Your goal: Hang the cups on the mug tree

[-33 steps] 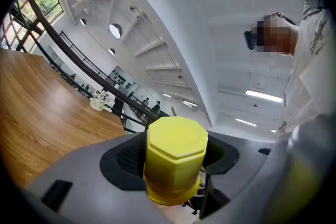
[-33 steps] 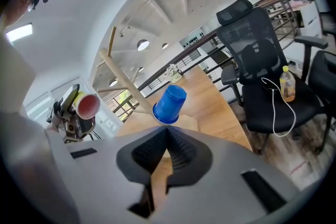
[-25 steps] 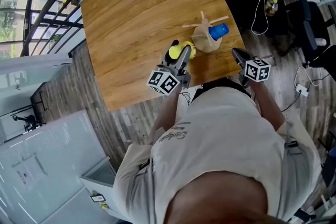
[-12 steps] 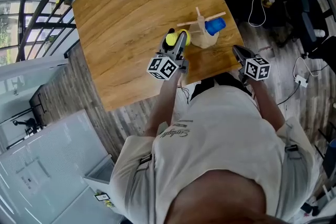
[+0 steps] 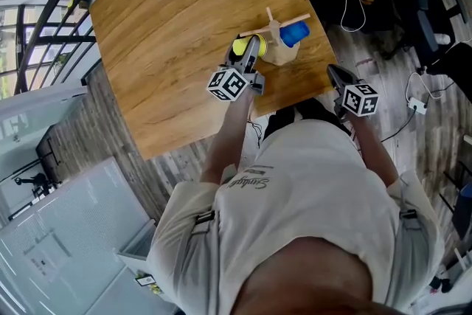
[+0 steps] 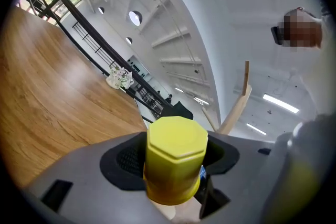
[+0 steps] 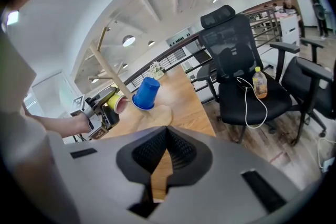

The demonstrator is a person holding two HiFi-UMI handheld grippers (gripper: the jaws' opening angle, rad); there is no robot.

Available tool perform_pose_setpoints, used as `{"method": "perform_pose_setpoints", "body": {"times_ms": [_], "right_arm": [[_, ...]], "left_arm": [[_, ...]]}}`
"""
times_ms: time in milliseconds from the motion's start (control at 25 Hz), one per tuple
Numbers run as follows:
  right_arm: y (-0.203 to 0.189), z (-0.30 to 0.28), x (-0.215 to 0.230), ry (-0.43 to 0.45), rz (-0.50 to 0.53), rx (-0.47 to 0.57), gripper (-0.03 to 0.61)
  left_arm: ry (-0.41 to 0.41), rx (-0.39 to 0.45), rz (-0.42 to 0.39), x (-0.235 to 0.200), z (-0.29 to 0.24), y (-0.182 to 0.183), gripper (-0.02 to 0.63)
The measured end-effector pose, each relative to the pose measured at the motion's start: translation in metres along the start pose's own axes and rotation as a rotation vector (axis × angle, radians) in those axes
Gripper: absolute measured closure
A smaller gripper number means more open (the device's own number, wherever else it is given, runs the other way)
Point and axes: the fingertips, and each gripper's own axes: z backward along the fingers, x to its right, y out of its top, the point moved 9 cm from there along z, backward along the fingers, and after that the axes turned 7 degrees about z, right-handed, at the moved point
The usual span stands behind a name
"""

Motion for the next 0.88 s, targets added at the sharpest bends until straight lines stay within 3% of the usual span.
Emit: {"method": "perform_pose_setpoints", "body": {"times_ms": [360, 880], "right_arm": [[0.003, 0.013, 0.003, -0.007, 0.049, -0.008, 0.584], [0.01, 0.004, 0.01, 0.02, 0.061, -0.021, 0.584]], "left_arm": [[-0.022, 0.01, 0.052, -0.009, -0.01, -0.017, 0.328], [-0.094, -0.056, 0.028, -0.015, -0.017, -0.031, 0.328]]}}
